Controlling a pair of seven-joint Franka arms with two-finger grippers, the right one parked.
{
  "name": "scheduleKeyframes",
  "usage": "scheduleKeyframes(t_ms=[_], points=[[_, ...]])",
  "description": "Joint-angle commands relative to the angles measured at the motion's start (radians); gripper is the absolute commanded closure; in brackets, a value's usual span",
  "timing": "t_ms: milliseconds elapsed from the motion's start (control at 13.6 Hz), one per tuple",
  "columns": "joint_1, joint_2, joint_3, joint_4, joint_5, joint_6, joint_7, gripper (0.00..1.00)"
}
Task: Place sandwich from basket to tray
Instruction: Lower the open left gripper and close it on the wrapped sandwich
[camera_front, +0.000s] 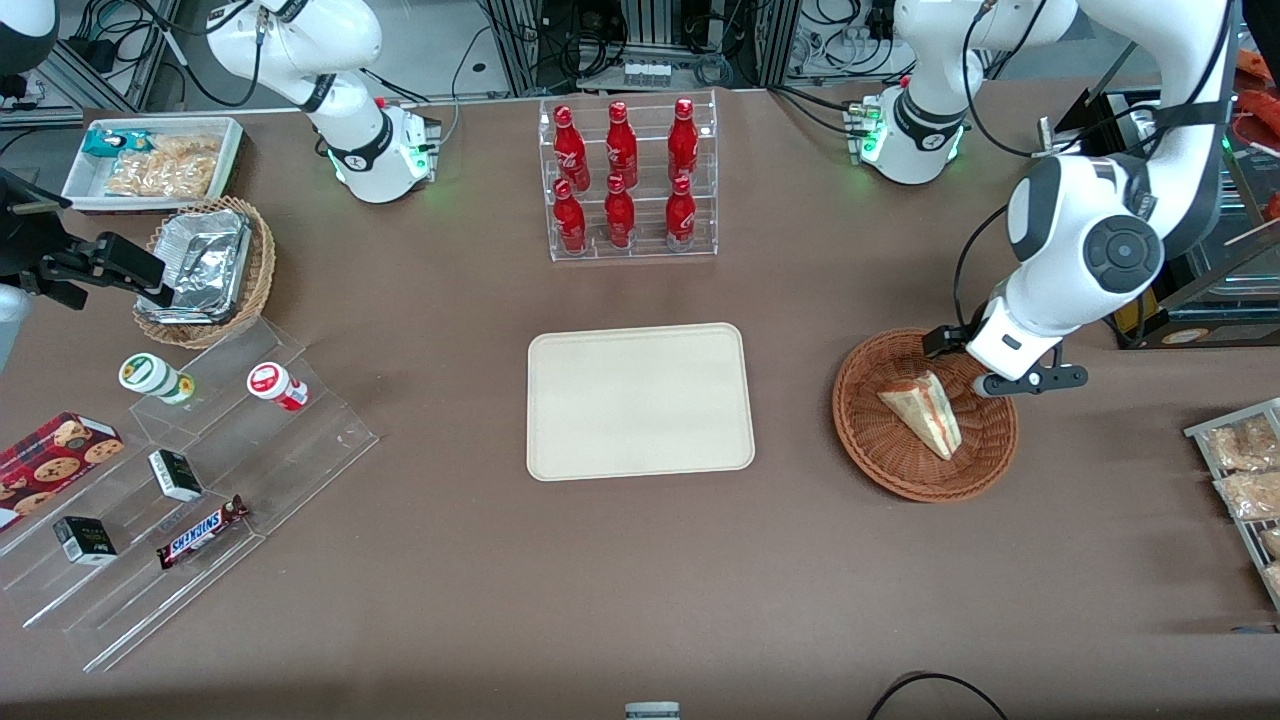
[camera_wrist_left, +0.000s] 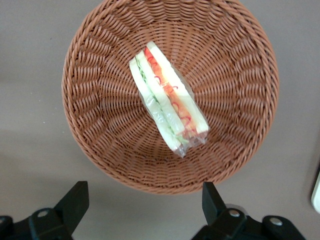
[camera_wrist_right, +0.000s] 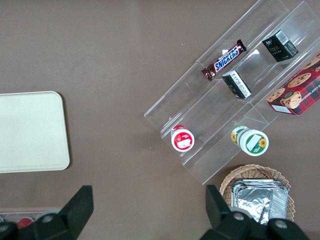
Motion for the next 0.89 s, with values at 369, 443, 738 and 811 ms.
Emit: scheduleKeyframes(t_ms=[369,443,738,811], points=[[-0.036,0.062,0.005,-0.041,0.003,0.254,-0.600,0.00],[-0.036,0.070,0.003,-0.039,0.003,0.262,-0.647,0.00],[-0.036,0.122,0.003,-0.038,-0.001,0.337,-0.822,0.00],[-0.036,0.134,0.003,-0.036,-0.003,0.344,-0.843,0.00]])
